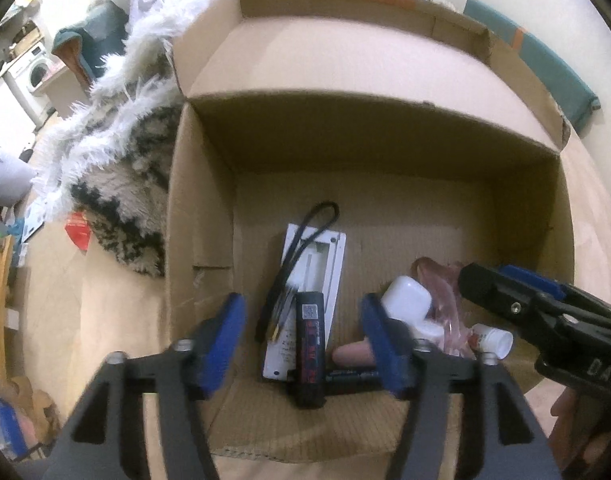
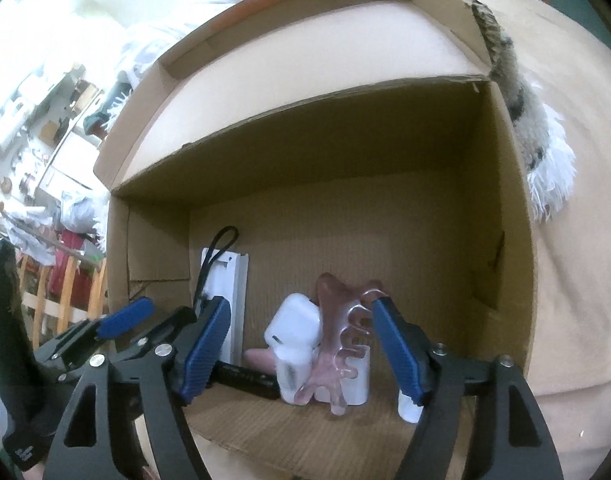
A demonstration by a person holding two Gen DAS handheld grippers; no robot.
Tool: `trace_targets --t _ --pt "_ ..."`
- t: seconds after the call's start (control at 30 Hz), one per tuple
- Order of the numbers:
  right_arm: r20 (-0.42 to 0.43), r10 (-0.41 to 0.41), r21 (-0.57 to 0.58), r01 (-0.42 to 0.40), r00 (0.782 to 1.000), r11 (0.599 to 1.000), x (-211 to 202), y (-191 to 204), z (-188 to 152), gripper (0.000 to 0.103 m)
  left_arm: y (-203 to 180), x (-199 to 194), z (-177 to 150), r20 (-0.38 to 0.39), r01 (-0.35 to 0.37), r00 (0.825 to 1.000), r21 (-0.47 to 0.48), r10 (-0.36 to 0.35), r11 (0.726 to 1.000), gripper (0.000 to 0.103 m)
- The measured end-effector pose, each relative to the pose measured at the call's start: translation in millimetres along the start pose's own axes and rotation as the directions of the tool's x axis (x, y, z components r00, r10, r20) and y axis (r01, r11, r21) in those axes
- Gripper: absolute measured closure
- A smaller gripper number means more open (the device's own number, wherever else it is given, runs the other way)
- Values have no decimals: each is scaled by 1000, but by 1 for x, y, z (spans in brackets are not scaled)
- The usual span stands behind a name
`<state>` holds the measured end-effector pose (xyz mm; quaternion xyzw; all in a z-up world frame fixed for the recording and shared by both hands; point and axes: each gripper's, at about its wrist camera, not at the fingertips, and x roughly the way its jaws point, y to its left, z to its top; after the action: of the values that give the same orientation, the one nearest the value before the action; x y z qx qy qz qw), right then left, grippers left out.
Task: Organize rigid objects
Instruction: 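Withdraw both tools from the box toward the remaining items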
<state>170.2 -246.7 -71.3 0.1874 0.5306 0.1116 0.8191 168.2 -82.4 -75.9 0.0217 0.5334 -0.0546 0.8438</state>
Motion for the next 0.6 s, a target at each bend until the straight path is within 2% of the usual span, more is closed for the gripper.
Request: trace_targets --t 0.37,0.6 --pt "38 29 38 -31 999 999 -21 -3 -5 25 10 -30 -5 8 -1 1000 -24 1 1000 43" --pt "21 59 59 -60 998 996 -44 -6 -31 25 16 -60 -20 -6 1 1000 -52 -2 999 42"
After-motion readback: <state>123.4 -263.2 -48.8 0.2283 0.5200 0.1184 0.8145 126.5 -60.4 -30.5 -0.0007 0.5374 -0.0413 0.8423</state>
